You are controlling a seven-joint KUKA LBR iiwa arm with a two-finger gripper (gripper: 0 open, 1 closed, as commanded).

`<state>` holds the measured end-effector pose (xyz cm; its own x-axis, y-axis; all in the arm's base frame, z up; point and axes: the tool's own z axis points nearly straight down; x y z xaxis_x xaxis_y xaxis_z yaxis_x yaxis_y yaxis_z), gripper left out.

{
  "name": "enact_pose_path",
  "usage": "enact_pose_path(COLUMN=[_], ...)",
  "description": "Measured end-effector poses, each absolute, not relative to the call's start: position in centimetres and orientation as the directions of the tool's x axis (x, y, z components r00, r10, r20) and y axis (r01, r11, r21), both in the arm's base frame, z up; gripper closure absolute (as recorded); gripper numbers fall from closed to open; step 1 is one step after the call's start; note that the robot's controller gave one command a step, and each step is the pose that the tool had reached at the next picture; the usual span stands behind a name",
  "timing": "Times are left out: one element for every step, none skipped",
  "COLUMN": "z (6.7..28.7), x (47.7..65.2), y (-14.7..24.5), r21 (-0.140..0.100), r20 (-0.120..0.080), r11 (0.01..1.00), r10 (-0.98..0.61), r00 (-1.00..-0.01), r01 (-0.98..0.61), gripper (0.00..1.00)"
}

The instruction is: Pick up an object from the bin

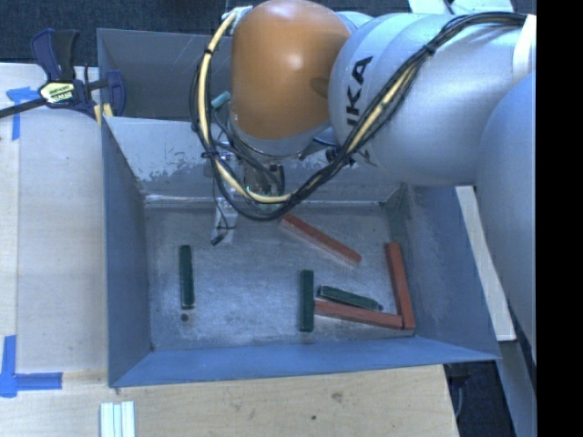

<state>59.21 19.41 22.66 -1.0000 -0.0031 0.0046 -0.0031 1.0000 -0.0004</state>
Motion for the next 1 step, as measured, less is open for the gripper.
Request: enact_pose_path(z=[6.82], x=[55.95], y=[21.68], r21=[0.002], r20=[0.003], r11=[0.772], r10=[-0.636], r00=[-0.772], r01=[-0.636], gripper=[0.0])
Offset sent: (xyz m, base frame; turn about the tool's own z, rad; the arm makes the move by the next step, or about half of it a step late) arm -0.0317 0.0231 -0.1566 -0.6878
